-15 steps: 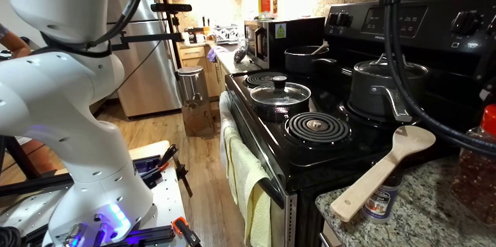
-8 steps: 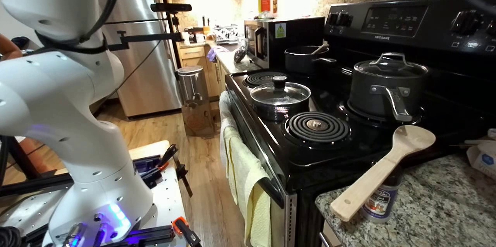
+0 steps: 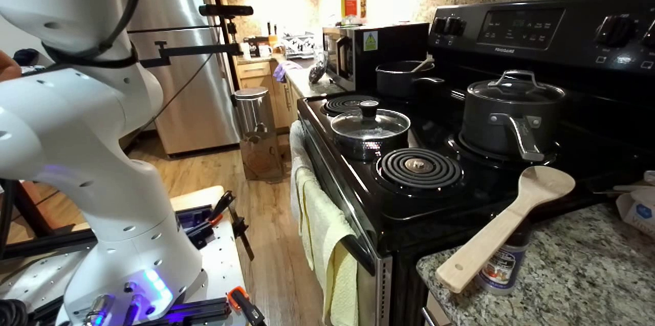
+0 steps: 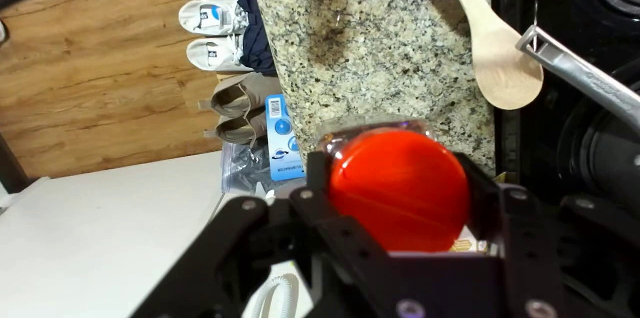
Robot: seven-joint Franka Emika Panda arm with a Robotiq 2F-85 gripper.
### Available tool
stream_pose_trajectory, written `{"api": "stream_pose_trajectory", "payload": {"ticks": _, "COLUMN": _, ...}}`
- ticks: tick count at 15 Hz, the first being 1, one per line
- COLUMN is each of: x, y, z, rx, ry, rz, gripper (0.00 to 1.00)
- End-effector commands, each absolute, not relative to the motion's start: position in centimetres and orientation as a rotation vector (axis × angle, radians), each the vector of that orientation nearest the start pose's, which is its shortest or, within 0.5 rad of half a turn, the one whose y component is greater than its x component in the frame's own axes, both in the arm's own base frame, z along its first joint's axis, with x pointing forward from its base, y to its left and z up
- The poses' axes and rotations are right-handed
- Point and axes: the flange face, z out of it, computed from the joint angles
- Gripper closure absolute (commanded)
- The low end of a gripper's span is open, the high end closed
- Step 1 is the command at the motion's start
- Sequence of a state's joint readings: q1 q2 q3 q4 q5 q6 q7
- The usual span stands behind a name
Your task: Move the black pot to the left side of the stove, pick up the jar with the orange lid from the right side of the counter and place it in-between the two pots on the stove, remove the wooden spoon from the black pot on the left and put it on the stove
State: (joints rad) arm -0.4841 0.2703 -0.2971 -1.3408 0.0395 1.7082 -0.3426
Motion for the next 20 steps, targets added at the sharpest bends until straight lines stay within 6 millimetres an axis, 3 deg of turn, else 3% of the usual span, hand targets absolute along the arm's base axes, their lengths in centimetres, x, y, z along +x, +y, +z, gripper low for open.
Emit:
{"api": "stream_pose_trajectory", "payload": {"ticks": 1, "x": 48.1, "y": -43.3, "z": 59.0, "rx": -3.156, "ry": 0.684, "rz": -0.113, "gripper": 0.63}}
{"api": "stream_pose_trajectory", "payload": {"ticks": 6, "x": 44.4, "y": -38.2, "z": 62.5, "rx": -3.192, "ry": 0.665, "rz": -0.156, "gripper": 0.63}}
{"api": "stream_pose_trajectory", "payload": {"ticks": 10, "x": 39.7, "y": -33.5, "z": 64.8, "rx": -3.195, "ry": 0.647, "rz": -0.204, "gripper": 0.63}}
{"api": "stream_pose_trajectory", "payload": {"ticks": 13, "x": 37.4, "y": -28.6, "z": 65.2, "rx": -3.18, "ry": 0.609, "rz": -0.264, "gripper": 0.63}}
{"api": "stream_pose_trajectory", "payload": {"ticks": 14, "x": 39.2, "y": -32.1, "z": 65.7, "rx": -3.162, "ry": 0.625, "rz": -0.214, "gripper": 0.38}}
{"api": "stream_pose_trajectory", "payload": {"ticks": 16, "x": 37.9, "y": -29.5, "z": 65.7, "rx": -3.158, "ry": 0.595, "rz": -0.233, "gripper": 0.38}}
{"api": "stream_pose_trajectory", "payload": {"ticks": 18, "x": 37.4, "y": -28.6, "z": 65.5, "rx": -3.156, "ry": 0.586, "rz": -0.245, "gripper": 0.38}}
{"api": "stream_pose_trajectory", "payload": {"ticks": 19, "x": 37.4, "y": -28.7, "z": 65.3, "rx": -3.156, "ry": 0.586, "rz": -0.245, "gripper": 0.63}}
{"api": "stream_pose_trajectory", "payload": {"ticks": 20, "x": 38.0, "y": -28.5, "z": 65.5, "rx": -3.18, "ry": 0.536, "rz": -0.254, "gripper": 0.63}}
